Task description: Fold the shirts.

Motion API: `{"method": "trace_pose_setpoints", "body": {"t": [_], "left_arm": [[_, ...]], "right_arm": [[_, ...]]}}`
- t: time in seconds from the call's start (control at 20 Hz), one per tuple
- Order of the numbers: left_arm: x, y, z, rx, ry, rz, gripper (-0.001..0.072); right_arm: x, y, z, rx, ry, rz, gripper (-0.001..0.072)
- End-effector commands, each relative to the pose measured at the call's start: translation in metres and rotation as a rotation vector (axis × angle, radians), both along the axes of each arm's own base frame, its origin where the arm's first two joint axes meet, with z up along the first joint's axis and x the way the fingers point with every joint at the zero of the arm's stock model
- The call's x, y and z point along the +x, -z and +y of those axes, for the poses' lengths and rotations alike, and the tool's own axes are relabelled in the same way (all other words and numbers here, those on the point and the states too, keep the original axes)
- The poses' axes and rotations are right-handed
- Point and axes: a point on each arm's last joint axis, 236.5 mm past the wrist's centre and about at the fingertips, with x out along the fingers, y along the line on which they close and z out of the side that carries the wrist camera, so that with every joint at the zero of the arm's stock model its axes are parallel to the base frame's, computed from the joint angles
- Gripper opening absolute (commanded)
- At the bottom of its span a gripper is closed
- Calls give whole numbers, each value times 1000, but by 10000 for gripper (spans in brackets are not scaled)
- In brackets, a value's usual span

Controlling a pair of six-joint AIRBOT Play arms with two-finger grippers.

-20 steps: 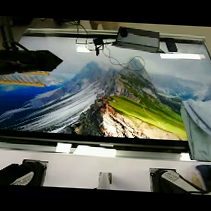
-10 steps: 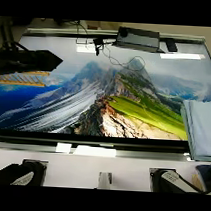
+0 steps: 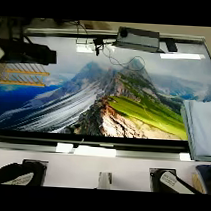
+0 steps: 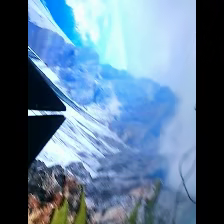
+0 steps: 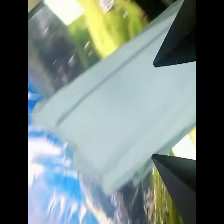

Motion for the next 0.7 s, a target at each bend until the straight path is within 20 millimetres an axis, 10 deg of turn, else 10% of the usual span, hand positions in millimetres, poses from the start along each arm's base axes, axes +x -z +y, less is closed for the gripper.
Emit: {"method": "trace_pose_setpoints", "body": {"t": [0.0,0.05,0.25,0.65], "left_arm": [[-20,80,44,237,-150,363,418],[-37,104,49,274,-172,497,702],[-35,142,48,302,-142,523,715],[-28,144,45,293,-142,503,715]], "right_arm": [[70,2,107,88,-192,-23,623],[70,28,134,164,-219,68,623],[53,95,204,346,-325,362,620],[54,97,215,343,-356,374,618]]}}
